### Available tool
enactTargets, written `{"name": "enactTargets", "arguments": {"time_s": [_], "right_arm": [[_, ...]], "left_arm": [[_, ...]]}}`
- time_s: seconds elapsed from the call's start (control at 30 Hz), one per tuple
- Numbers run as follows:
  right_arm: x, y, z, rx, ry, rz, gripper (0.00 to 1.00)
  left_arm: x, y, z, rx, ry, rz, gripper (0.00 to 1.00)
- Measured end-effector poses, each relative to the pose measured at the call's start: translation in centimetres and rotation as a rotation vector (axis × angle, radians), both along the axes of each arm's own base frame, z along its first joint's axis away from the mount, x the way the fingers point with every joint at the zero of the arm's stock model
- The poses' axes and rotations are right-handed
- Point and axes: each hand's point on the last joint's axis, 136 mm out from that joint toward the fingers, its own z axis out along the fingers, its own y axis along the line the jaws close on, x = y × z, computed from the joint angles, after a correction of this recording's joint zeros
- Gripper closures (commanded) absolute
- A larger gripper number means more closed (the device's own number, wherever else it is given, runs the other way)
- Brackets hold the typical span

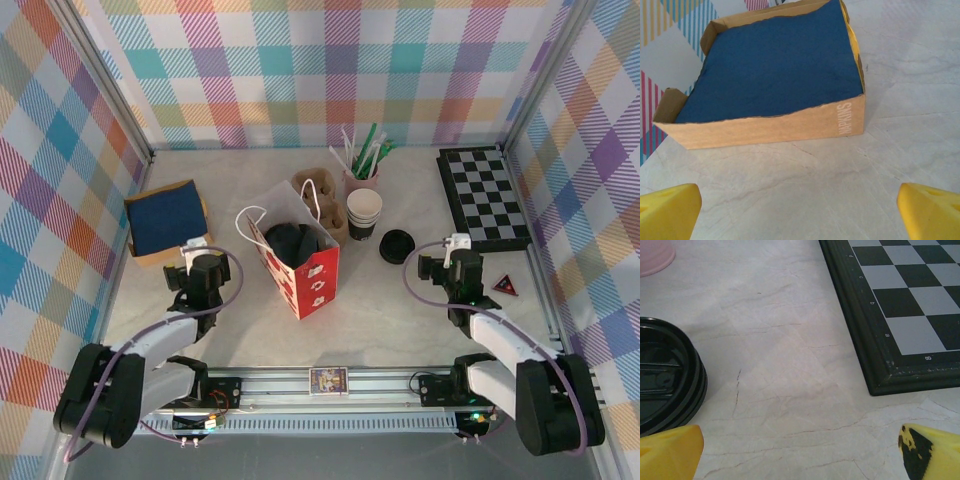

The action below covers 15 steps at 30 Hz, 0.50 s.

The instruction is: Pack the takeout coffee

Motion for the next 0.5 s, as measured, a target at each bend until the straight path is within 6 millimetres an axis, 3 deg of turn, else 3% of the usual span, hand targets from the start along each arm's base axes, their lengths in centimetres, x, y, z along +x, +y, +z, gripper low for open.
{"name": "enactTargets", "arguments": {"time_s": [0.5], "right_arm": [[3.0, -0.5, 0.3, 0.031, -0.023, -0.006, 0.00]], "left_arm": [[4.1, -0.4, 0.1, -0.015, -0.019, -0.019, 0.00]]}}
